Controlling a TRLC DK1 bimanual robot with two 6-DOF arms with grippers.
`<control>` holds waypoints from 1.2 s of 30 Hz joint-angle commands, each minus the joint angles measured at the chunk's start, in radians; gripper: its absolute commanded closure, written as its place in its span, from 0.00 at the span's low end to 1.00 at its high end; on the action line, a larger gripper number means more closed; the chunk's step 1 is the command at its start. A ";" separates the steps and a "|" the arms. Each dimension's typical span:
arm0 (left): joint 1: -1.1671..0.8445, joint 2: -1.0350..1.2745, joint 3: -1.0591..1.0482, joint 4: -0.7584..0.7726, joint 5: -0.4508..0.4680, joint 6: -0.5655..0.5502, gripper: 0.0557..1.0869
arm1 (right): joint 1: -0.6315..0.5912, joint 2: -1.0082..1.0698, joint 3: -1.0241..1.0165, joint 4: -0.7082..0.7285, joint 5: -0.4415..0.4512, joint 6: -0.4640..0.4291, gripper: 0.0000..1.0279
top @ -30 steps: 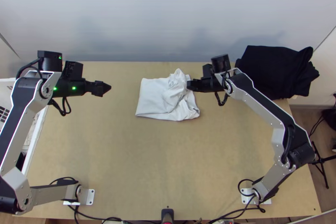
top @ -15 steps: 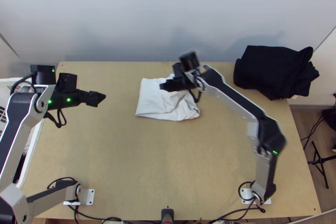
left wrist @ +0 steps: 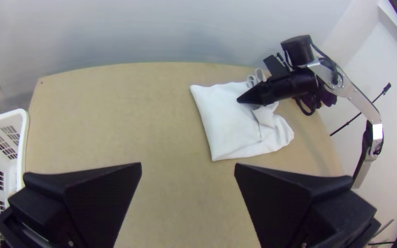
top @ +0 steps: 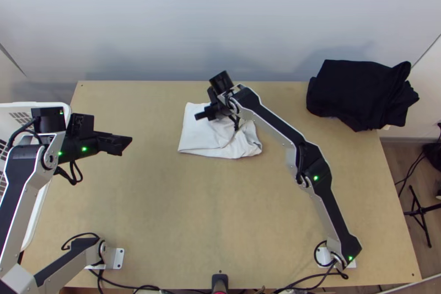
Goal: Fold the t-shirt
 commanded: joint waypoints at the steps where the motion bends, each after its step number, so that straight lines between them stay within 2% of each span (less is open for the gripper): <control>1: 0.005 -0.021 -0.021 0.006 0.011 0.003 0.05 | -0.013 0.020 0.018 -0.117 0.090 -0.089 0.97; 8: -0.006 -0.025 -0.012 0.006 0.014 0.007 0.05 | -0.090 -0.106 -0.063 -0.212 0.131 -0.114 0.97; 13: -0.012 -0.021 -0.012 0.009 0.026 0.009 0.05 | -0.130 -0.238 -0.238 -0.207 0.139 -0.114 0.97; 22: -0.026 -0.013 -0.024 0.009 0.027 -0.002 0.05 | -0.131 -0.478 -0.695 -0.026 0.139 -0.117 0.97; 36: -0.024 -0.061 -0.053 -0.012 0.026 0.003 0.05 | -0.130 -0.596 -1.018 0.138 0.139 -0.083 0.97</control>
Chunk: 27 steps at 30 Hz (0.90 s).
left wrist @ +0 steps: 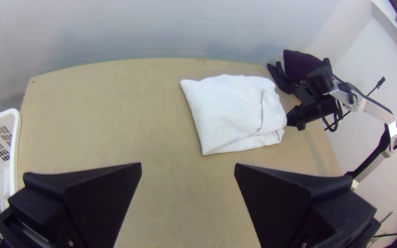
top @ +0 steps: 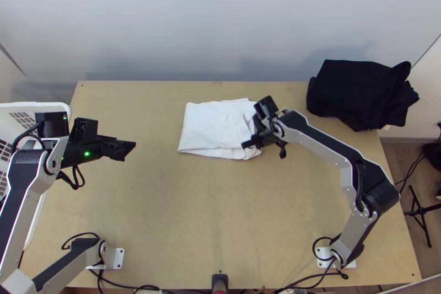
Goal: Fold the t-shirt
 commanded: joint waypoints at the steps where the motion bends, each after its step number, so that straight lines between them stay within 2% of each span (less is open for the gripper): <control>1: 0.000 -0.034 -0.014 -0.012 0.000 0.002 0.05 | 0.000 -0.062 -0.143 0.067 0.002 0.019 0.97; 9: -0.001 -0.066 -0.020 -0.051 0.001 0.005 0.05 | -0.031 -0.121 -0.233 0.129 0.001 0.027 0.97; 15: 0.000 -0.106 -0.012 -0.072 0.000 0.007 0.05 | -0.042 -0.296 -0.264 0.138 -0.011 0.142 0.97; 17: 0.002 -0.114 -0.011 -0.087 0.000 0.019 0.05 | -0.059 -0.355 -0.273 0.102 -0.067 0.216 0.97; 19: 0.002 -0.120 -0.012 -0.094 0.000 0.025 0.05 | -0.099 -0.401 -0.324 0.092 -0.176 0.272 0.97; 21: 0.002 -0.120 -0.012 -0.100 0.000 0.034 0.05 | -0.131 -0.453 -0.402 0.138 -0.212 0.302 0.96; 23: 0.002 -0.118 -0.012 -0.098 0.001 0.034 0.05 | -0.137 -0.487 -0.465 0.171 -0.218 0.306 0.86; 24: 0.000 -0.117 -0.012 -0.098 0.001 0.034 0.05 | -0.134 -0.499 -0.488 0.181 -0.218 0.305 0.77; 26: -0.003 -0.114 -0.014 -0.098 0.001 0.033 0.05 | -0.123 -0.533 -0.535 0.224 -0.218 0.311 0.63; 27: -0.012 -0.112 -0.012 -0.098 0.001 0.027 0.05 | -0.115 -0.545 -0.554 0.251 -0.218 0.312 0.52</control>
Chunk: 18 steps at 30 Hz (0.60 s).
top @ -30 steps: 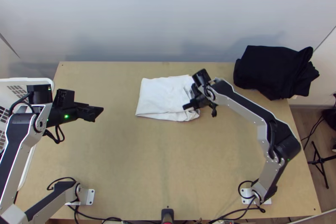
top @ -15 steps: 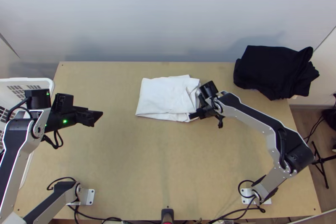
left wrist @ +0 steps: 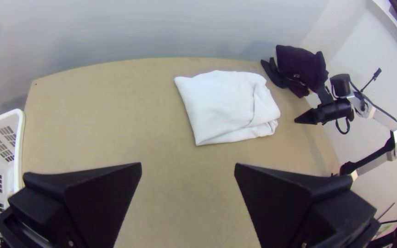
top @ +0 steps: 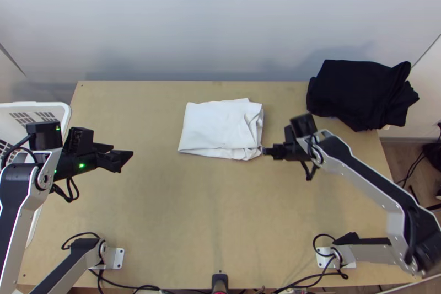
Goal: Fold the t-shirt
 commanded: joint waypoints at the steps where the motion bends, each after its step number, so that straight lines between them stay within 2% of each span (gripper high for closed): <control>1: -0.024 0.000 0.002 -0.008 0.001 -0.012 0.05 | -0.005 -0.129 -0.160 0.108 -0.051 0.049 0.35; 2: -0.033 -0.001 0.005 -0.008 0.001 -0.019 0.05 | 0.000 -0.136 -0.171 0.120 -0.054 0.049 0.18; 3: -0.041 -0.001 0.009 -0.011 0.001 -0.022 0.05 | 0.001 -0.141 -0.179 0.123 -0.059 0.049 0.09; 5: -0.042 -0.004 0.019 -0.015 0.001 -0.027 0.05 | 0.001 -0.143 -0.191 0.129 -0.088 0.048 0.04; 9: -0.042 -0.010 0.033 -0.023 0.001 -0.036 0.05 | 0.001 -0.141 -0.268 0.249 -0.134 0.055 0.04; 14: -0.045 -0.027 0.032 -0.026 0.000 -0.078 0.05 | -0.002 -0.083 -0.366 0.528 -0.140 0.195 0.04; 16: -0.045 -0.037 0.030 -0.028 0.000 -0.093 0.05 | -0.011 -0.018 -0.360 0.609 -0.172 0.242 0.04; 18: -0.054 -0.044 0.028 -0.028 -0.008 -0.107 0.05 | -0.014 0.043 -0.337 0.651 -0.183 0.253 0.04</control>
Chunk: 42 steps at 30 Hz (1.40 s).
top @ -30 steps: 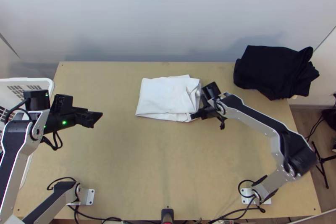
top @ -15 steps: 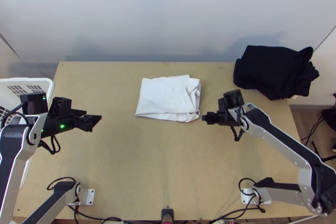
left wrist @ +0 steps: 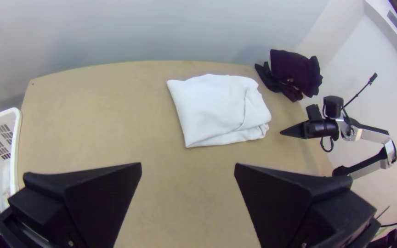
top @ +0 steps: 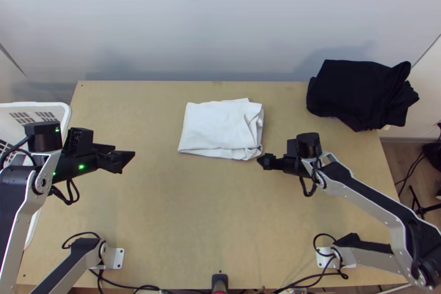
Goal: Fold the t-shirt
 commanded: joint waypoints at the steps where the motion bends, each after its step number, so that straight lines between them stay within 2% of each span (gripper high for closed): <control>1: -0.018 -0.025 0.002 -0.005 -0.013 -0.047 0.05 | -0.012 0.146 -0.014 0.216 -0.043 0.096 0.04; 21: -0.034 -0.043 0.056 0.069 -0.039 -0.119 0.05 | -0.027 0.505 0.356 0.254 -0.069 0.160 0.04; 26: -0.029 -0.040 0.051 0.076 -0.061 -0.107 0.05 | 0.023 0.580 0.427 0.170 -0.080 0.154 0.04; 31: -0.004 -0.032 0.044 0.078 -0.062 -0.066 0.05 | 0.066 0.619 0.508 0.021 -0.077 0.079 0.07; 33: -0.003 -0.023 0.042 0.078 -0.062 -0.057 0.05 | 0.080 0.628 0.537 -0.034 -0.072 0.038 0.17; 34: -0.003 -0.020 0.044 0.078 -0.062 -0.055 0.05 | 0.089 0.631 0.545 -0.054 -0.065 0.008 0.28; 35: -0.003 -0.017 0.042 0.081 -0.062 -0.055 0.05 | 0.098 0.629 0.551 -0.060 -0.063 -0.019 0.49; 37: -0.003 -0.013 0.042 0.089 -0.062 -0.055 0.05 | 0.108 0.634 0.572 -0.068 -0.065 -0.061 0.99; 42: -0.006 -0.009 0.050 0.095 -0.062 -0.055 0.05 | 0.089 0.556 0.579 -0.123 -0.059 -0.084 0.97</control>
